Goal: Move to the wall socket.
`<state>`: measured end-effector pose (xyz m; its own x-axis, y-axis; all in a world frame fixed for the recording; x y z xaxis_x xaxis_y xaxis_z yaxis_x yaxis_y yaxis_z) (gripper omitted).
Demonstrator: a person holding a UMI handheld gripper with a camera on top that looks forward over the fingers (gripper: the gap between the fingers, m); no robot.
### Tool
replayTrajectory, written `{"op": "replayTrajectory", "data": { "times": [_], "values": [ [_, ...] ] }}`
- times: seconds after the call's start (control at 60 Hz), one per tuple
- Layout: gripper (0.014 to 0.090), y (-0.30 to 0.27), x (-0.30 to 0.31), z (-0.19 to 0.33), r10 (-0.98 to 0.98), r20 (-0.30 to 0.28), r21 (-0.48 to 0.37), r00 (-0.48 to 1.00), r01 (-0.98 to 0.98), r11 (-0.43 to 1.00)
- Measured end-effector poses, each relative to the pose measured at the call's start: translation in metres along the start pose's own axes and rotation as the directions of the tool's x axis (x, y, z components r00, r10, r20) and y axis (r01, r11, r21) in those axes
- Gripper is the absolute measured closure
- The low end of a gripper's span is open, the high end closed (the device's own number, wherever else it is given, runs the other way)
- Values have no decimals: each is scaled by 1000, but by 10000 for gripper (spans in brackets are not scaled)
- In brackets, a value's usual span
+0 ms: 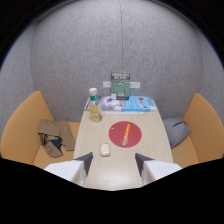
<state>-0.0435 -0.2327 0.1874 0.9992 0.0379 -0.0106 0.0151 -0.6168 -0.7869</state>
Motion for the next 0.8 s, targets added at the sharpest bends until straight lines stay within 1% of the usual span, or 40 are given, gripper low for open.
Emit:
{"op": "replayTrajectory", "data": {
  "times": [0.4, 0.517, 0.533, 0.8],
  "values": [
    [176, 1, 6, -1, -3, -12, 3, 1000, 3, 1000],
    [177, 5, 23, 2, -12, -20, 12, 1000, 12, 1000],
    [174, 5, 22, 2, -10, -29, 13, 1000, 10, 1000],
    [175, 5, 76, 17, -15, -69, 34, 997, 17, 999]
  ]
}}
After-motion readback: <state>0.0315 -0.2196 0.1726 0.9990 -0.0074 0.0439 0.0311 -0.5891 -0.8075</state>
